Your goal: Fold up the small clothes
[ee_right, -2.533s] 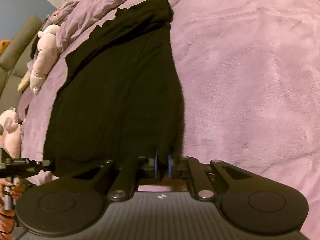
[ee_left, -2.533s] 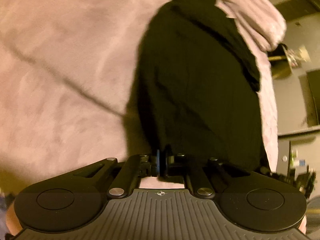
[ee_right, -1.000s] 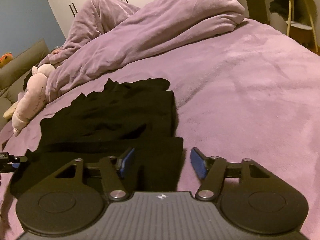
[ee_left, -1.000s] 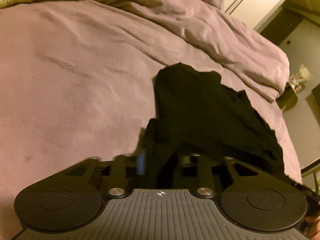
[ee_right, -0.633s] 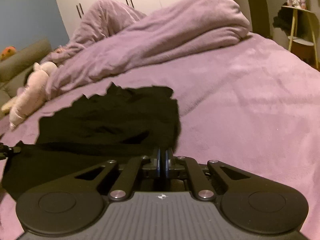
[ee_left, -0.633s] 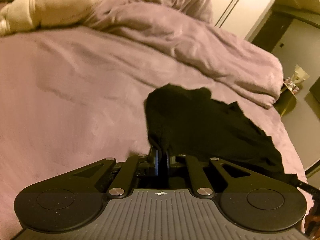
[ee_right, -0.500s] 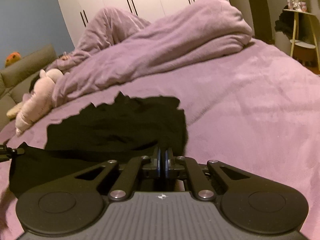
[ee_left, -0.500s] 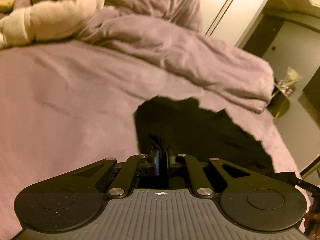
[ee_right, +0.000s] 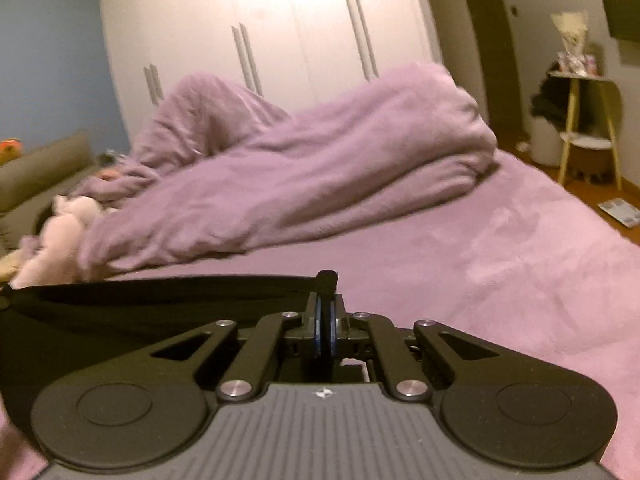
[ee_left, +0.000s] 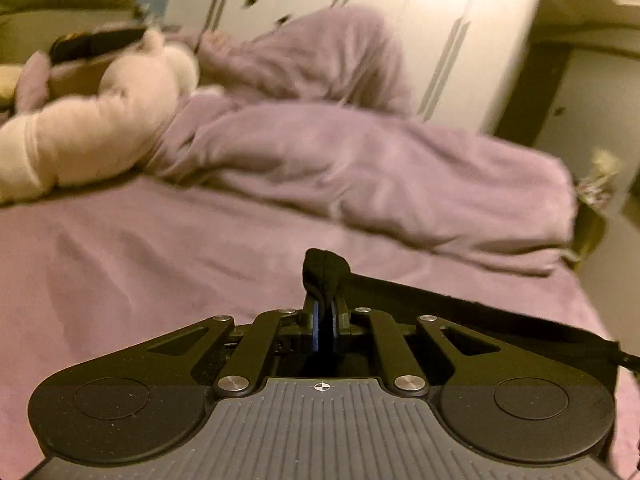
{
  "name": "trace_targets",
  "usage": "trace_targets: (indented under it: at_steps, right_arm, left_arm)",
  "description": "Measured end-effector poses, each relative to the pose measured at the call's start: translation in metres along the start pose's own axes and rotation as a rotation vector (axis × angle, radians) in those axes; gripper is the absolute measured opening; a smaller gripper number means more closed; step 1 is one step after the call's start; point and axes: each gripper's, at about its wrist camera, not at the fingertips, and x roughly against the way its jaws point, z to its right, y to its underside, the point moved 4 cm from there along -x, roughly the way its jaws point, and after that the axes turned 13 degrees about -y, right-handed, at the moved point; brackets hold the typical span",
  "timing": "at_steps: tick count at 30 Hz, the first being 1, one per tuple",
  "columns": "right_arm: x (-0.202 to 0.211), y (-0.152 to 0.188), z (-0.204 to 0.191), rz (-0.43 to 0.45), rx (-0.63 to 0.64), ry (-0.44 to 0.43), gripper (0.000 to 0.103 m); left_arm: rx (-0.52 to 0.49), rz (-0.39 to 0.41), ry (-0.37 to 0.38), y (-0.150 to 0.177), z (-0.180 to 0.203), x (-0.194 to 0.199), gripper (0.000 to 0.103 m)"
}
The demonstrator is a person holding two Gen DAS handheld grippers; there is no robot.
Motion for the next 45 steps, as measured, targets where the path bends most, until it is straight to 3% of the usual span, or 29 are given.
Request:
trace_targets:
  at_steps: [4, 7, 10, 16, 19, 22, 24, 26, 28, 30, 33, 35, 38, 39, 40, 45]
  right_arm:
    - [-0.046, 0.018, 0.008, -0.105, 0.013, 0.057, 0.003]
    - [-0.061, 0.023, 0.010, -0.133, 0.036, 0.084, 0.003]
    - [-0.065, 0.007, 0.007, -0.097, 0.059, 0.084, 0.003]
    - [-0.089, -0.032, -0.001, -0.027, 0.116, 0.127, 0.003]
    - [-0.109, -0.038, 0.003, -0.012, 0.077, 0.125, 0.003]
    - [-0.126, -0.029, 0.007, -0.022, 0.012, 0.106, 0.004]
    - [-0.129, -0.021, 0.010, -0.030, -0.019, 0.141, 0.005]
    - [-0.119, -0.017, 0.008, 0.021, -0.021, 0.195, 0.015]
    - [-0.104, -0.014, -0.002, 0.070, -0.084, 0.103, 0.015]
    - [-0.097, -0.004, -0.018, 0.085, -0.235, -0.101, 0.020]
    - [-0.109, 0.033, -0.051, 0.050, -0.549, -0.465, 0.034]
    - [-0.126, 0.062, -0.069, -0.006, -0.693, -0.573, 0.035]
    - [-0.151, 0.106, -0.078, -0.080, -0.811, -0.575, 0.033]
    - [-0.152, 0.111, -0.076, -0.064, -0.780, -0.563, 0.021]
    - [-0.151, 0.112, -0.073, -0.057, -0.743, -0.549, 0.016]
    - [-0.135, 0.103, -0.039, -0.020, -0.608, -0.465, 0.009]
  left_arm:
    - [-0.037, -0.068, -0.059, 0.019, 0.007, -0.035, 0.008]
    - [-0.070, -0.054, -0.077, 0.018, 0.011, -0.041, 0.007]
    - [-0.055, -0.013, -0.059, 0.002, 0.012, -0.041, 0.007]
    - [-0.061, 0.090, -0.115, -0.030, 0.029, -0.055, 0.008]
    - [-0.064, 0.054, -0.160, -0.024, 0.035, -0.081, 0.008]
    - [-0.057, -0.026, -0.215, -0.006, 0.034, -0.105, 0.016]
    - [-0.051, -0.023, -0.265, 0.002, 0.026, -0.104, 0.023]
    - [-0.072, 0.010, -0.262, 0.006, 0.022, -0.091, 0.028]
    - [-0.048, 0.039, -0.181, 0.008, 0.027, -0.071, 0.036]
    - [0.046, 0.034, -0.032, 0.015, 0.036, -0.052, 0.052]
    - [0.139, -0.020, 0.127, 0.034, 0.060, -0.044, 0.054]
    - [0.140, -0.063, 0.137, 0.049, 0.074, -0.052, 0.054]
    - [0.103, -0.101, 0.037, 0.070, 0.087, -0.070, 0.054]
    - [0.081, -0.111, 0.002, 0.076, 0.090, -0.076, 0.054]
    - [0.060, -0.100, -0.032, 0.079, 0.091, -0.079, 0.054]
    - [0.039, -0.066, -0.091, 0.082, 0.092, -0.083, 0.054]
